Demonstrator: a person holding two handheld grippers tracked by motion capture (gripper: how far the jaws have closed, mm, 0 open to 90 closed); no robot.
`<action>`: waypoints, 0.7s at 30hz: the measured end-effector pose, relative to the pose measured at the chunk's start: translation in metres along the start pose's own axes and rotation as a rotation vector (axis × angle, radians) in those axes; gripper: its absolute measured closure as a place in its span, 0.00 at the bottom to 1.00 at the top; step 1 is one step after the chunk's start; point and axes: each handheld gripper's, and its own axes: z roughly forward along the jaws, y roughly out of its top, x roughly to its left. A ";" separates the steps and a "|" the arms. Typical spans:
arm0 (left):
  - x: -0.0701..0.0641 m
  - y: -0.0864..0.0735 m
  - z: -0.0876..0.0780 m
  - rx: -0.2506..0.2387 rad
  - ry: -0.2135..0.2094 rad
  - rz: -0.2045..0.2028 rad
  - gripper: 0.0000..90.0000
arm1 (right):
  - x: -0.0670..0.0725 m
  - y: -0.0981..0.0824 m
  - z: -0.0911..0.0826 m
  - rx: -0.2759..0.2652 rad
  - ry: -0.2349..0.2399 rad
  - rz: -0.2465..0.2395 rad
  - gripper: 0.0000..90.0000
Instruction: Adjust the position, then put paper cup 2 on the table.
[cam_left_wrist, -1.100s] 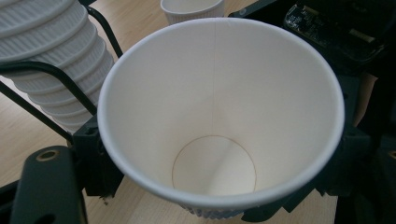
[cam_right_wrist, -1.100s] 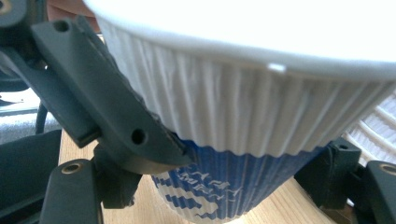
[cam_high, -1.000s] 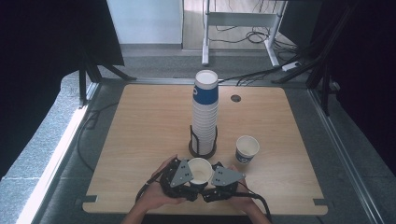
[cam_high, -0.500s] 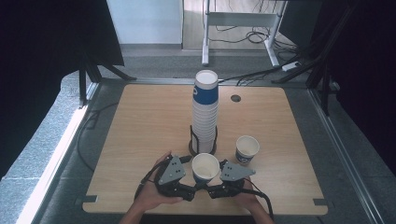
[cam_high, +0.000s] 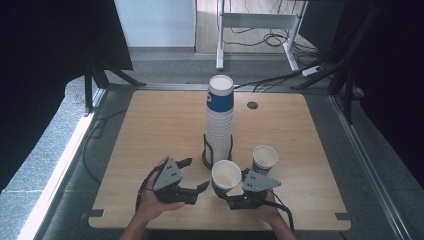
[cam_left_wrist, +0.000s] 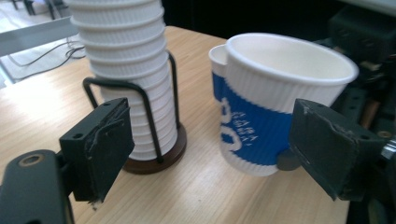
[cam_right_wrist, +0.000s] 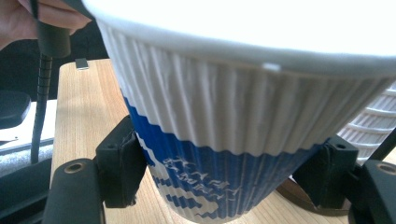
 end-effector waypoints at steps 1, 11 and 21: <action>0.001 -0.001 0.001 0.004 0.004 -0.003 0.16 | 0.000 0.000 0.000 -0.001 -0.001 -0.002 0.29; 0.003 -0.009 0.011 0.063 0.025 -0.008 0.16 | -0.001 0.005 -0.008 -0.024 -0.017 -0.011 0.29; 0.007 -0.014 0.014 0.085 0.023 -0.023 0.16 | -0.006 0.014 -0.024 -0.061 -0.049 -0.014 0.29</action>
